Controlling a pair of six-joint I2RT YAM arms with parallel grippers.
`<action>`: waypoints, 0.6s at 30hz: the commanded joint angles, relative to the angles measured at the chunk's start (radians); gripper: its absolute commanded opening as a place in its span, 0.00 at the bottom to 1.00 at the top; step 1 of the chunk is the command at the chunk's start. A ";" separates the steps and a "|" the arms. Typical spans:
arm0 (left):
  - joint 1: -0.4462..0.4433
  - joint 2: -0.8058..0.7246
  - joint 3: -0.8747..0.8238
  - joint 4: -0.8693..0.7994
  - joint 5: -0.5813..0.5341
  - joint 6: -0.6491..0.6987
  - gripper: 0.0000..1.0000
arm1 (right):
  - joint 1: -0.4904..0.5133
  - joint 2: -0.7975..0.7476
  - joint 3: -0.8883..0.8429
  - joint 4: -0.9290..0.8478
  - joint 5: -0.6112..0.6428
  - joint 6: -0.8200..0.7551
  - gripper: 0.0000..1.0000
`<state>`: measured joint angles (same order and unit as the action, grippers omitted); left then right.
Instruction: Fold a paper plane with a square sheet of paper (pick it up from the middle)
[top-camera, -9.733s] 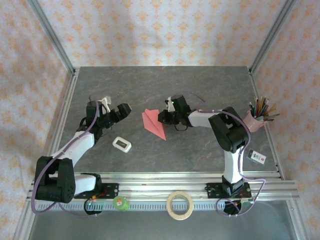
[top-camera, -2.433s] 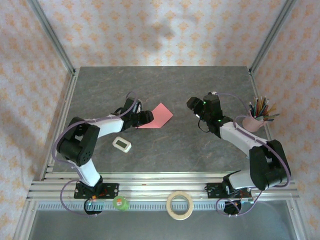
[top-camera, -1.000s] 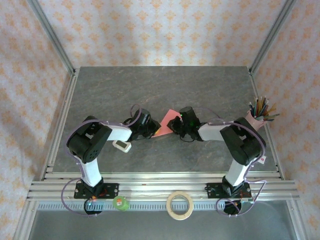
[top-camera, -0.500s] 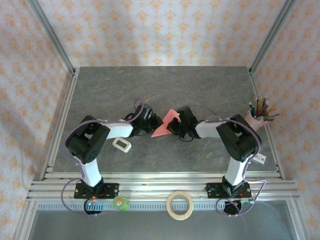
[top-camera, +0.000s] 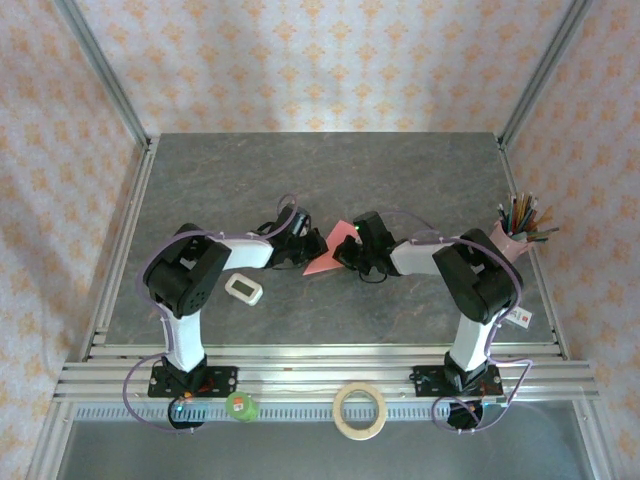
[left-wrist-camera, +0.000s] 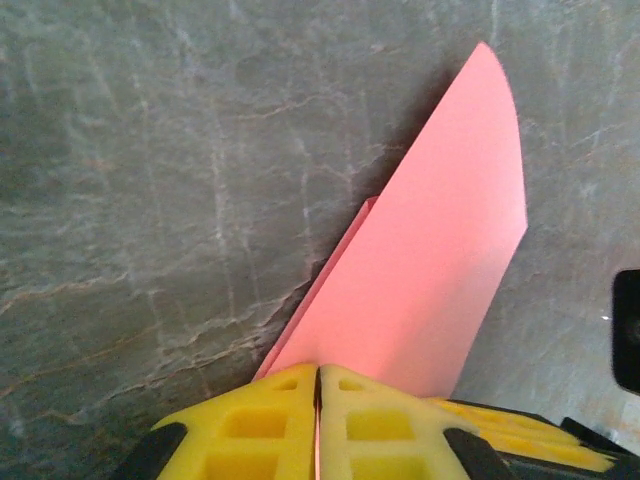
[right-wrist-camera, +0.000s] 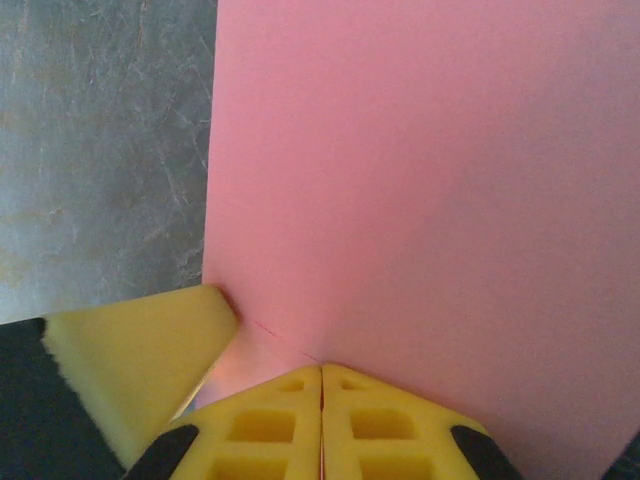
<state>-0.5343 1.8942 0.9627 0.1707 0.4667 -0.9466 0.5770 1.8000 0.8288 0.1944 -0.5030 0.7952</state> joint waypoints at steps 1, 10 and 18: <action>0.013 0.009 0.010 -0.039 -0.024 0.024 0.08 | -0.003 -0.038 0.001 -0.018 -0.011 -0.006 0.10; 0.043 0.042 -0.064 0.027 -0.003 -0.074 0.07 | -0.053 -0.234 -0.138 0.082 0.082 0.136 0.34; 0.052 0.051 -0.089 0.065 0.026 -0.117 0.07 | -0.054 -0.235 -0.181 0.090 0.078 0.219 0.37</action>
<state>-0.4946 1.9026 0.9070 0.2779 0.5022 -1.0401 0.5220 1.5585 0.6571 0.2691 -0.4454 0.9672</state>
